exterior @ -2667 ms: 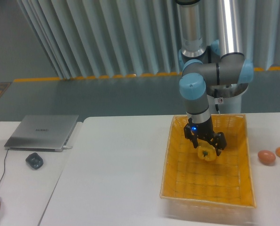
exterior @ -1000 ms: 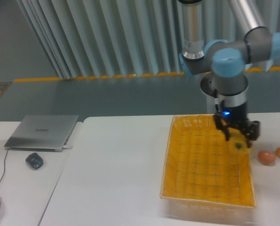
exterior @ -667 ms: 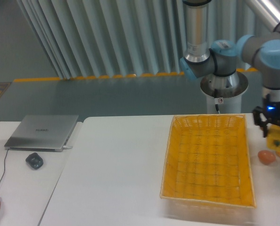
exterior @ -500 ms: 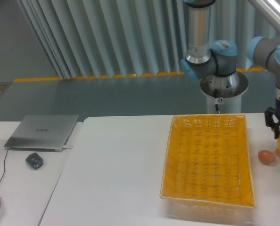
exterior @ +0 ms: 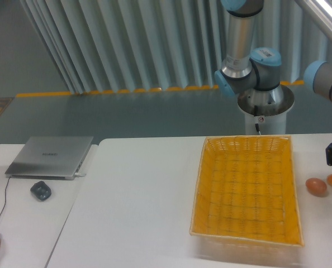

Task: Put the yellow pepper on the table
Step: 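Lower the yellow pepper onto the table beside the egg, then open the gripper and raise it away from the pepper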

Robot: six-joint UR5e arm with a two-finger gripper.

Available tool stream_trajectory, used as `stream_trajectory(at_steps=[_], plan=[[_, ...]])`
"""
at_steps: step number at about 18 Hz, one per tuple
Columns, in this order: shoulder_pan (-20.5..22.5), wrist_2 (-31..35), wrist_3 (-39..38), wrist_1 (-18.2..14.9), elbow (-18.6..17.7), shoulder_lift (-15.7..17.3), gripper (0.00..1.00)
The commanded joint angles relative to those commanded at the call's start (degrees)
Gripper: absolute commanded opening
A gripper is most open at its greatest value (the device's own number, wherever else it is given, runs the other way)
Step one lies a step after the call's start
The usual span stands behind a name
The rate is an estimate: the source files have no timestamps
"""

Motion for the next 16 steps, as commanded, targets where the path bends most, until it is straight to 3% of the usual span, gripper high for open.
stream_trajectory(at_steps=[3,4,5,7,14,16], plan=[[-0.18,0.00,0.00,0.00,0.00,-0.09,0.58],[-0.18,0.00,0.00,0.09,0.00,-0.26,0.67],[-0.18,0.00,0.00,0.17,0.00,-0.44,0.83],[-0.53,0.00,0.00,1.14,0.00,-0.44,0.98],[-1.40,0.09,0.26,1.06,0.44,0.87,1.00],[-2.20,0.61,4.63,0.53,0.88,1.32,1.00]])
